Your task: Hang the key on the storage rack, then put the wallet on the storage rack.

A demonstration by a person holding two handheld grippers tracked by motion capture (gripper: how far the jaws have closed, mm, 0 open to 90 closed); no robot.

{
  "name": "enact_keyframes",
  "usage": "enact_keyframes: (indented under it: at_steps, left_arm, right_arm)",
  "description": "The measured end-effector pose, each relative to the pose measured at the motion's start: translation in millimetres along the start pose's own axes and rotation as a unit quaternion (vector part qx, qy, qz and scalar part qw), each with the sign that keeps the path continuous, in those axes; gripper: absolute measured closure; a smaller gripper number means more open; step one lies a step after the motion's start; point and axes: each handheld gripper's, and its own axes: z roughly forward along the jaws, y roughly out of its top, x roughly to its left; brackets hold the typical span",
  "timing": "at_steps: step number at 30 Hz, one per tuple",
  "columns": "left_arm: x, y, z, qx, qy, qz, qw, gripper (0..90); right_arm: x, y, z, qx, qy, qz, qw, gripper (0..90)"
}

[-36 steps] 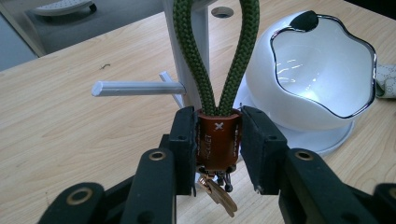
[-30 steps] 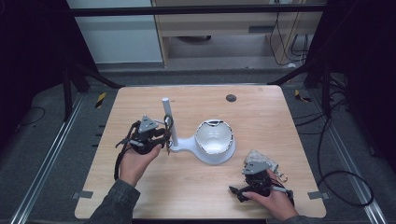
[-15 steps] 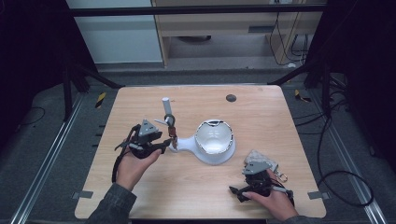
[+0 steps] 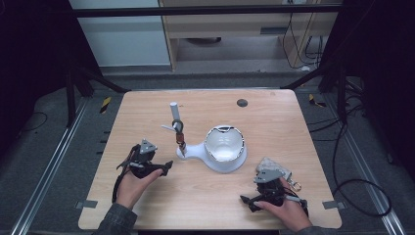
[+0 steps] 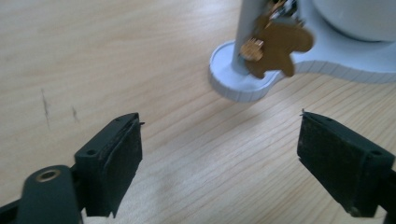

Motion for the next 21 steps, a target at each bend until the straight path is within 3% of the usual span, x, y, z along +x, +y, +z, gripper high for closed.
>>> enact_keyframes:
  at_steps: [1,9,14,18,21]
  left_arm:
    - [4.1,-6.3,3.8,-0.003,0.002,-0.007,1.0000,12.9]
    - [6.5,-16.4,11.1,0.006,0.011,0.005,0.9999,8.5]
    - [10.1,-25.3,17.8,0.027,0.010,0.006,0.9996,8.1]
    - [11.4,-27.9,20.2,0.043,0.018,0.008,0.9989,7.8]
    - [12.8,-28.9,20.8,0.040,0.018,0.008,0.9990,6.5]
  right_arm:
    - [-0.1,0.0,0.0,0.000,-0.001,0.001,1.0000,0.5]
    - [0.1,0.3,0.1,0.000,-0.003,0.003,1.0000,0.5]
    - [-0.9,3.1,-2.5,0.000,0.001,-0.005,1.0000,5.3]
    - [-1.8,6.1,-7.3,-0.005,-0.011,-0.013,0.9998,5.5]
    - [-4.2,6.8,-10.5,-0.005,-0.019,-0.012,0.9997,5.8]
